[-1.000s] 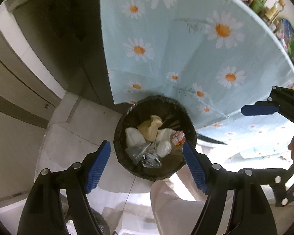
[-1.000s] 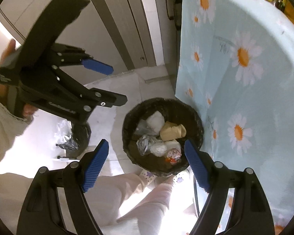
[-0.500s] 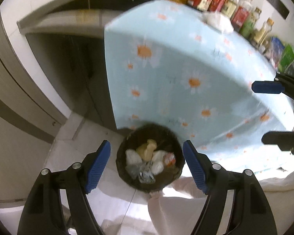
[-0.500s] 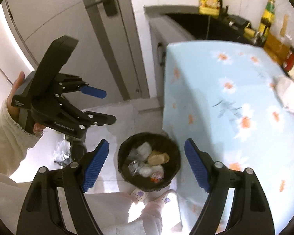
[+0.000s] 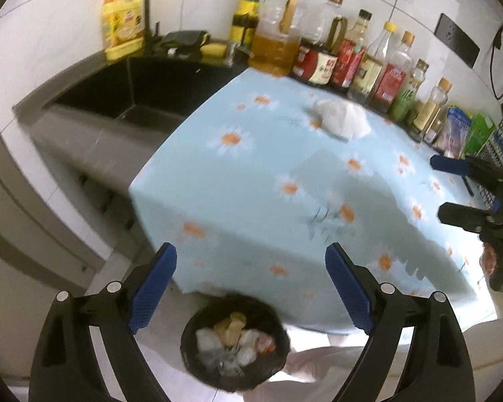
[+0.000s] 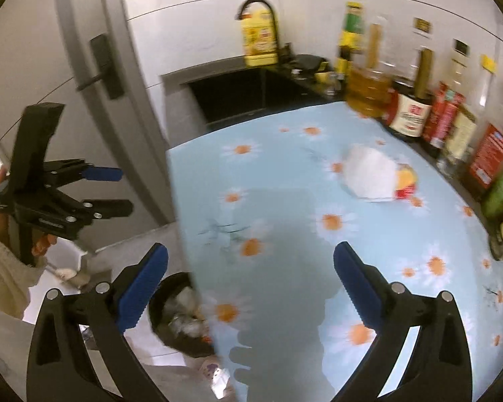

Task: Collect trash
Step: 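Move both open tools back over the cloth toward the white bag, then grasp the white mesh bundle with the left tool while the right tool grasps the yellow wrapper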

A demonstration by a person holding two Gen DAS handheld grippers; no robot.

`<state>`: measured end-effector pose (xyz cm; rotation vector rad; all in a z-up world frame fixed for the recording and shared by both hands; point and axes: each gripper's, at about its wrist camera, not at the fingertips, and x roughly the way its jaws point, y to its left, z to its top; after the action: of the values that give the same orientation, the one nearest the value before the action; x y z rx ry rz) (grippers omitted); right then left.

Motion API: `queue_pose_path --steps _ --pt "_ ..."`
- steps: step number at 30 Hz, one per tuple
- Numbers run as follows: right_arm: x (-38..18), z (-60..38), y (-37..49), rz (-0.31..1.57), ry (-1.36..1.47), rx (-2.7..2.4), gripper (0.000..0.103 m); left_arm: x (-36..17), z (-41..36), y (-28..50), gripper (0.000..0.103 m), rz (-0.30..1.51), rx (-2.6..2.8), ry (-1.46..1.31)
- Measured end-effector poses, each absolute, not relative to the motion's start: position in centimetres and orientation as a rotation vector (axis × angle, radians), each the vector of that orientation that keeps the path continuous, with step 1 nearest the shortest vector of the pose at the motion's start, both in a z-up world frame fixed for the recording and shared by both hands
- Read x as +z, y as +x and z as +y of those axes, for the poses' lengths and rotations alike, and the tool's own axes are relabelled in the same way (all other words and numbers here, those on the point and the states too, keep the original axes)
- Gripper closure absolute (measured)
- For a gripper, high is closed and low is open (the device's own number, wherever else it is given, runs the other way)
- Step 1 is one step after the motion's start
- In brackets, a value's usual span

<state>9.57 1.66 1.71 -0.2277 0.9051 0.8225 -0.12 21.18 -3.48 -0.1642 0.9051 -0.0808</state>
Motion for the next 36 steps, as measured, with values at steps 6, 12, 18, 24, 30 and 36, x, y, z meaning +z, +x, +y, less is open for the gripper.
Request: queue_pose_path --steps 6,12,18,24,30,36 --pt "0.8 -2.2 14.4 0.908 -0.200 0.721 0.005 -1.8 18.0 4.4 0.010 0.878 -0.124 -0.110" --pt "0.3 -4.9 18.9 0.870 -0.195 0.619 0.005 -1.7 15.3 8.7 0.009 0.878 -0.173 -0.109" --pt "-0.7 -6.5 23.3 0.875 -0.181 0.571 0.005 -3.2 13.1 12.8 0.009 0.912 -0.180 -0.129" --pt "-2.5 -7.4 27.1 0.940 -0.191 0.590 0.005 -4.5 11.1 16.4 0.009 0.946 -0.187 -0.108" --pt "-3.7 -8.7 29.2 0.952 -0.177 0.606 0.005 -5.0 9.7 19.3 0.009 0.979 -0.228 -0.150" --pt "-4.9 -9.5 30.0 0.965 -0.201 0.614 0.005 -5.4 8.3 22.4 0.009 0.999 -0.255 -0.179"
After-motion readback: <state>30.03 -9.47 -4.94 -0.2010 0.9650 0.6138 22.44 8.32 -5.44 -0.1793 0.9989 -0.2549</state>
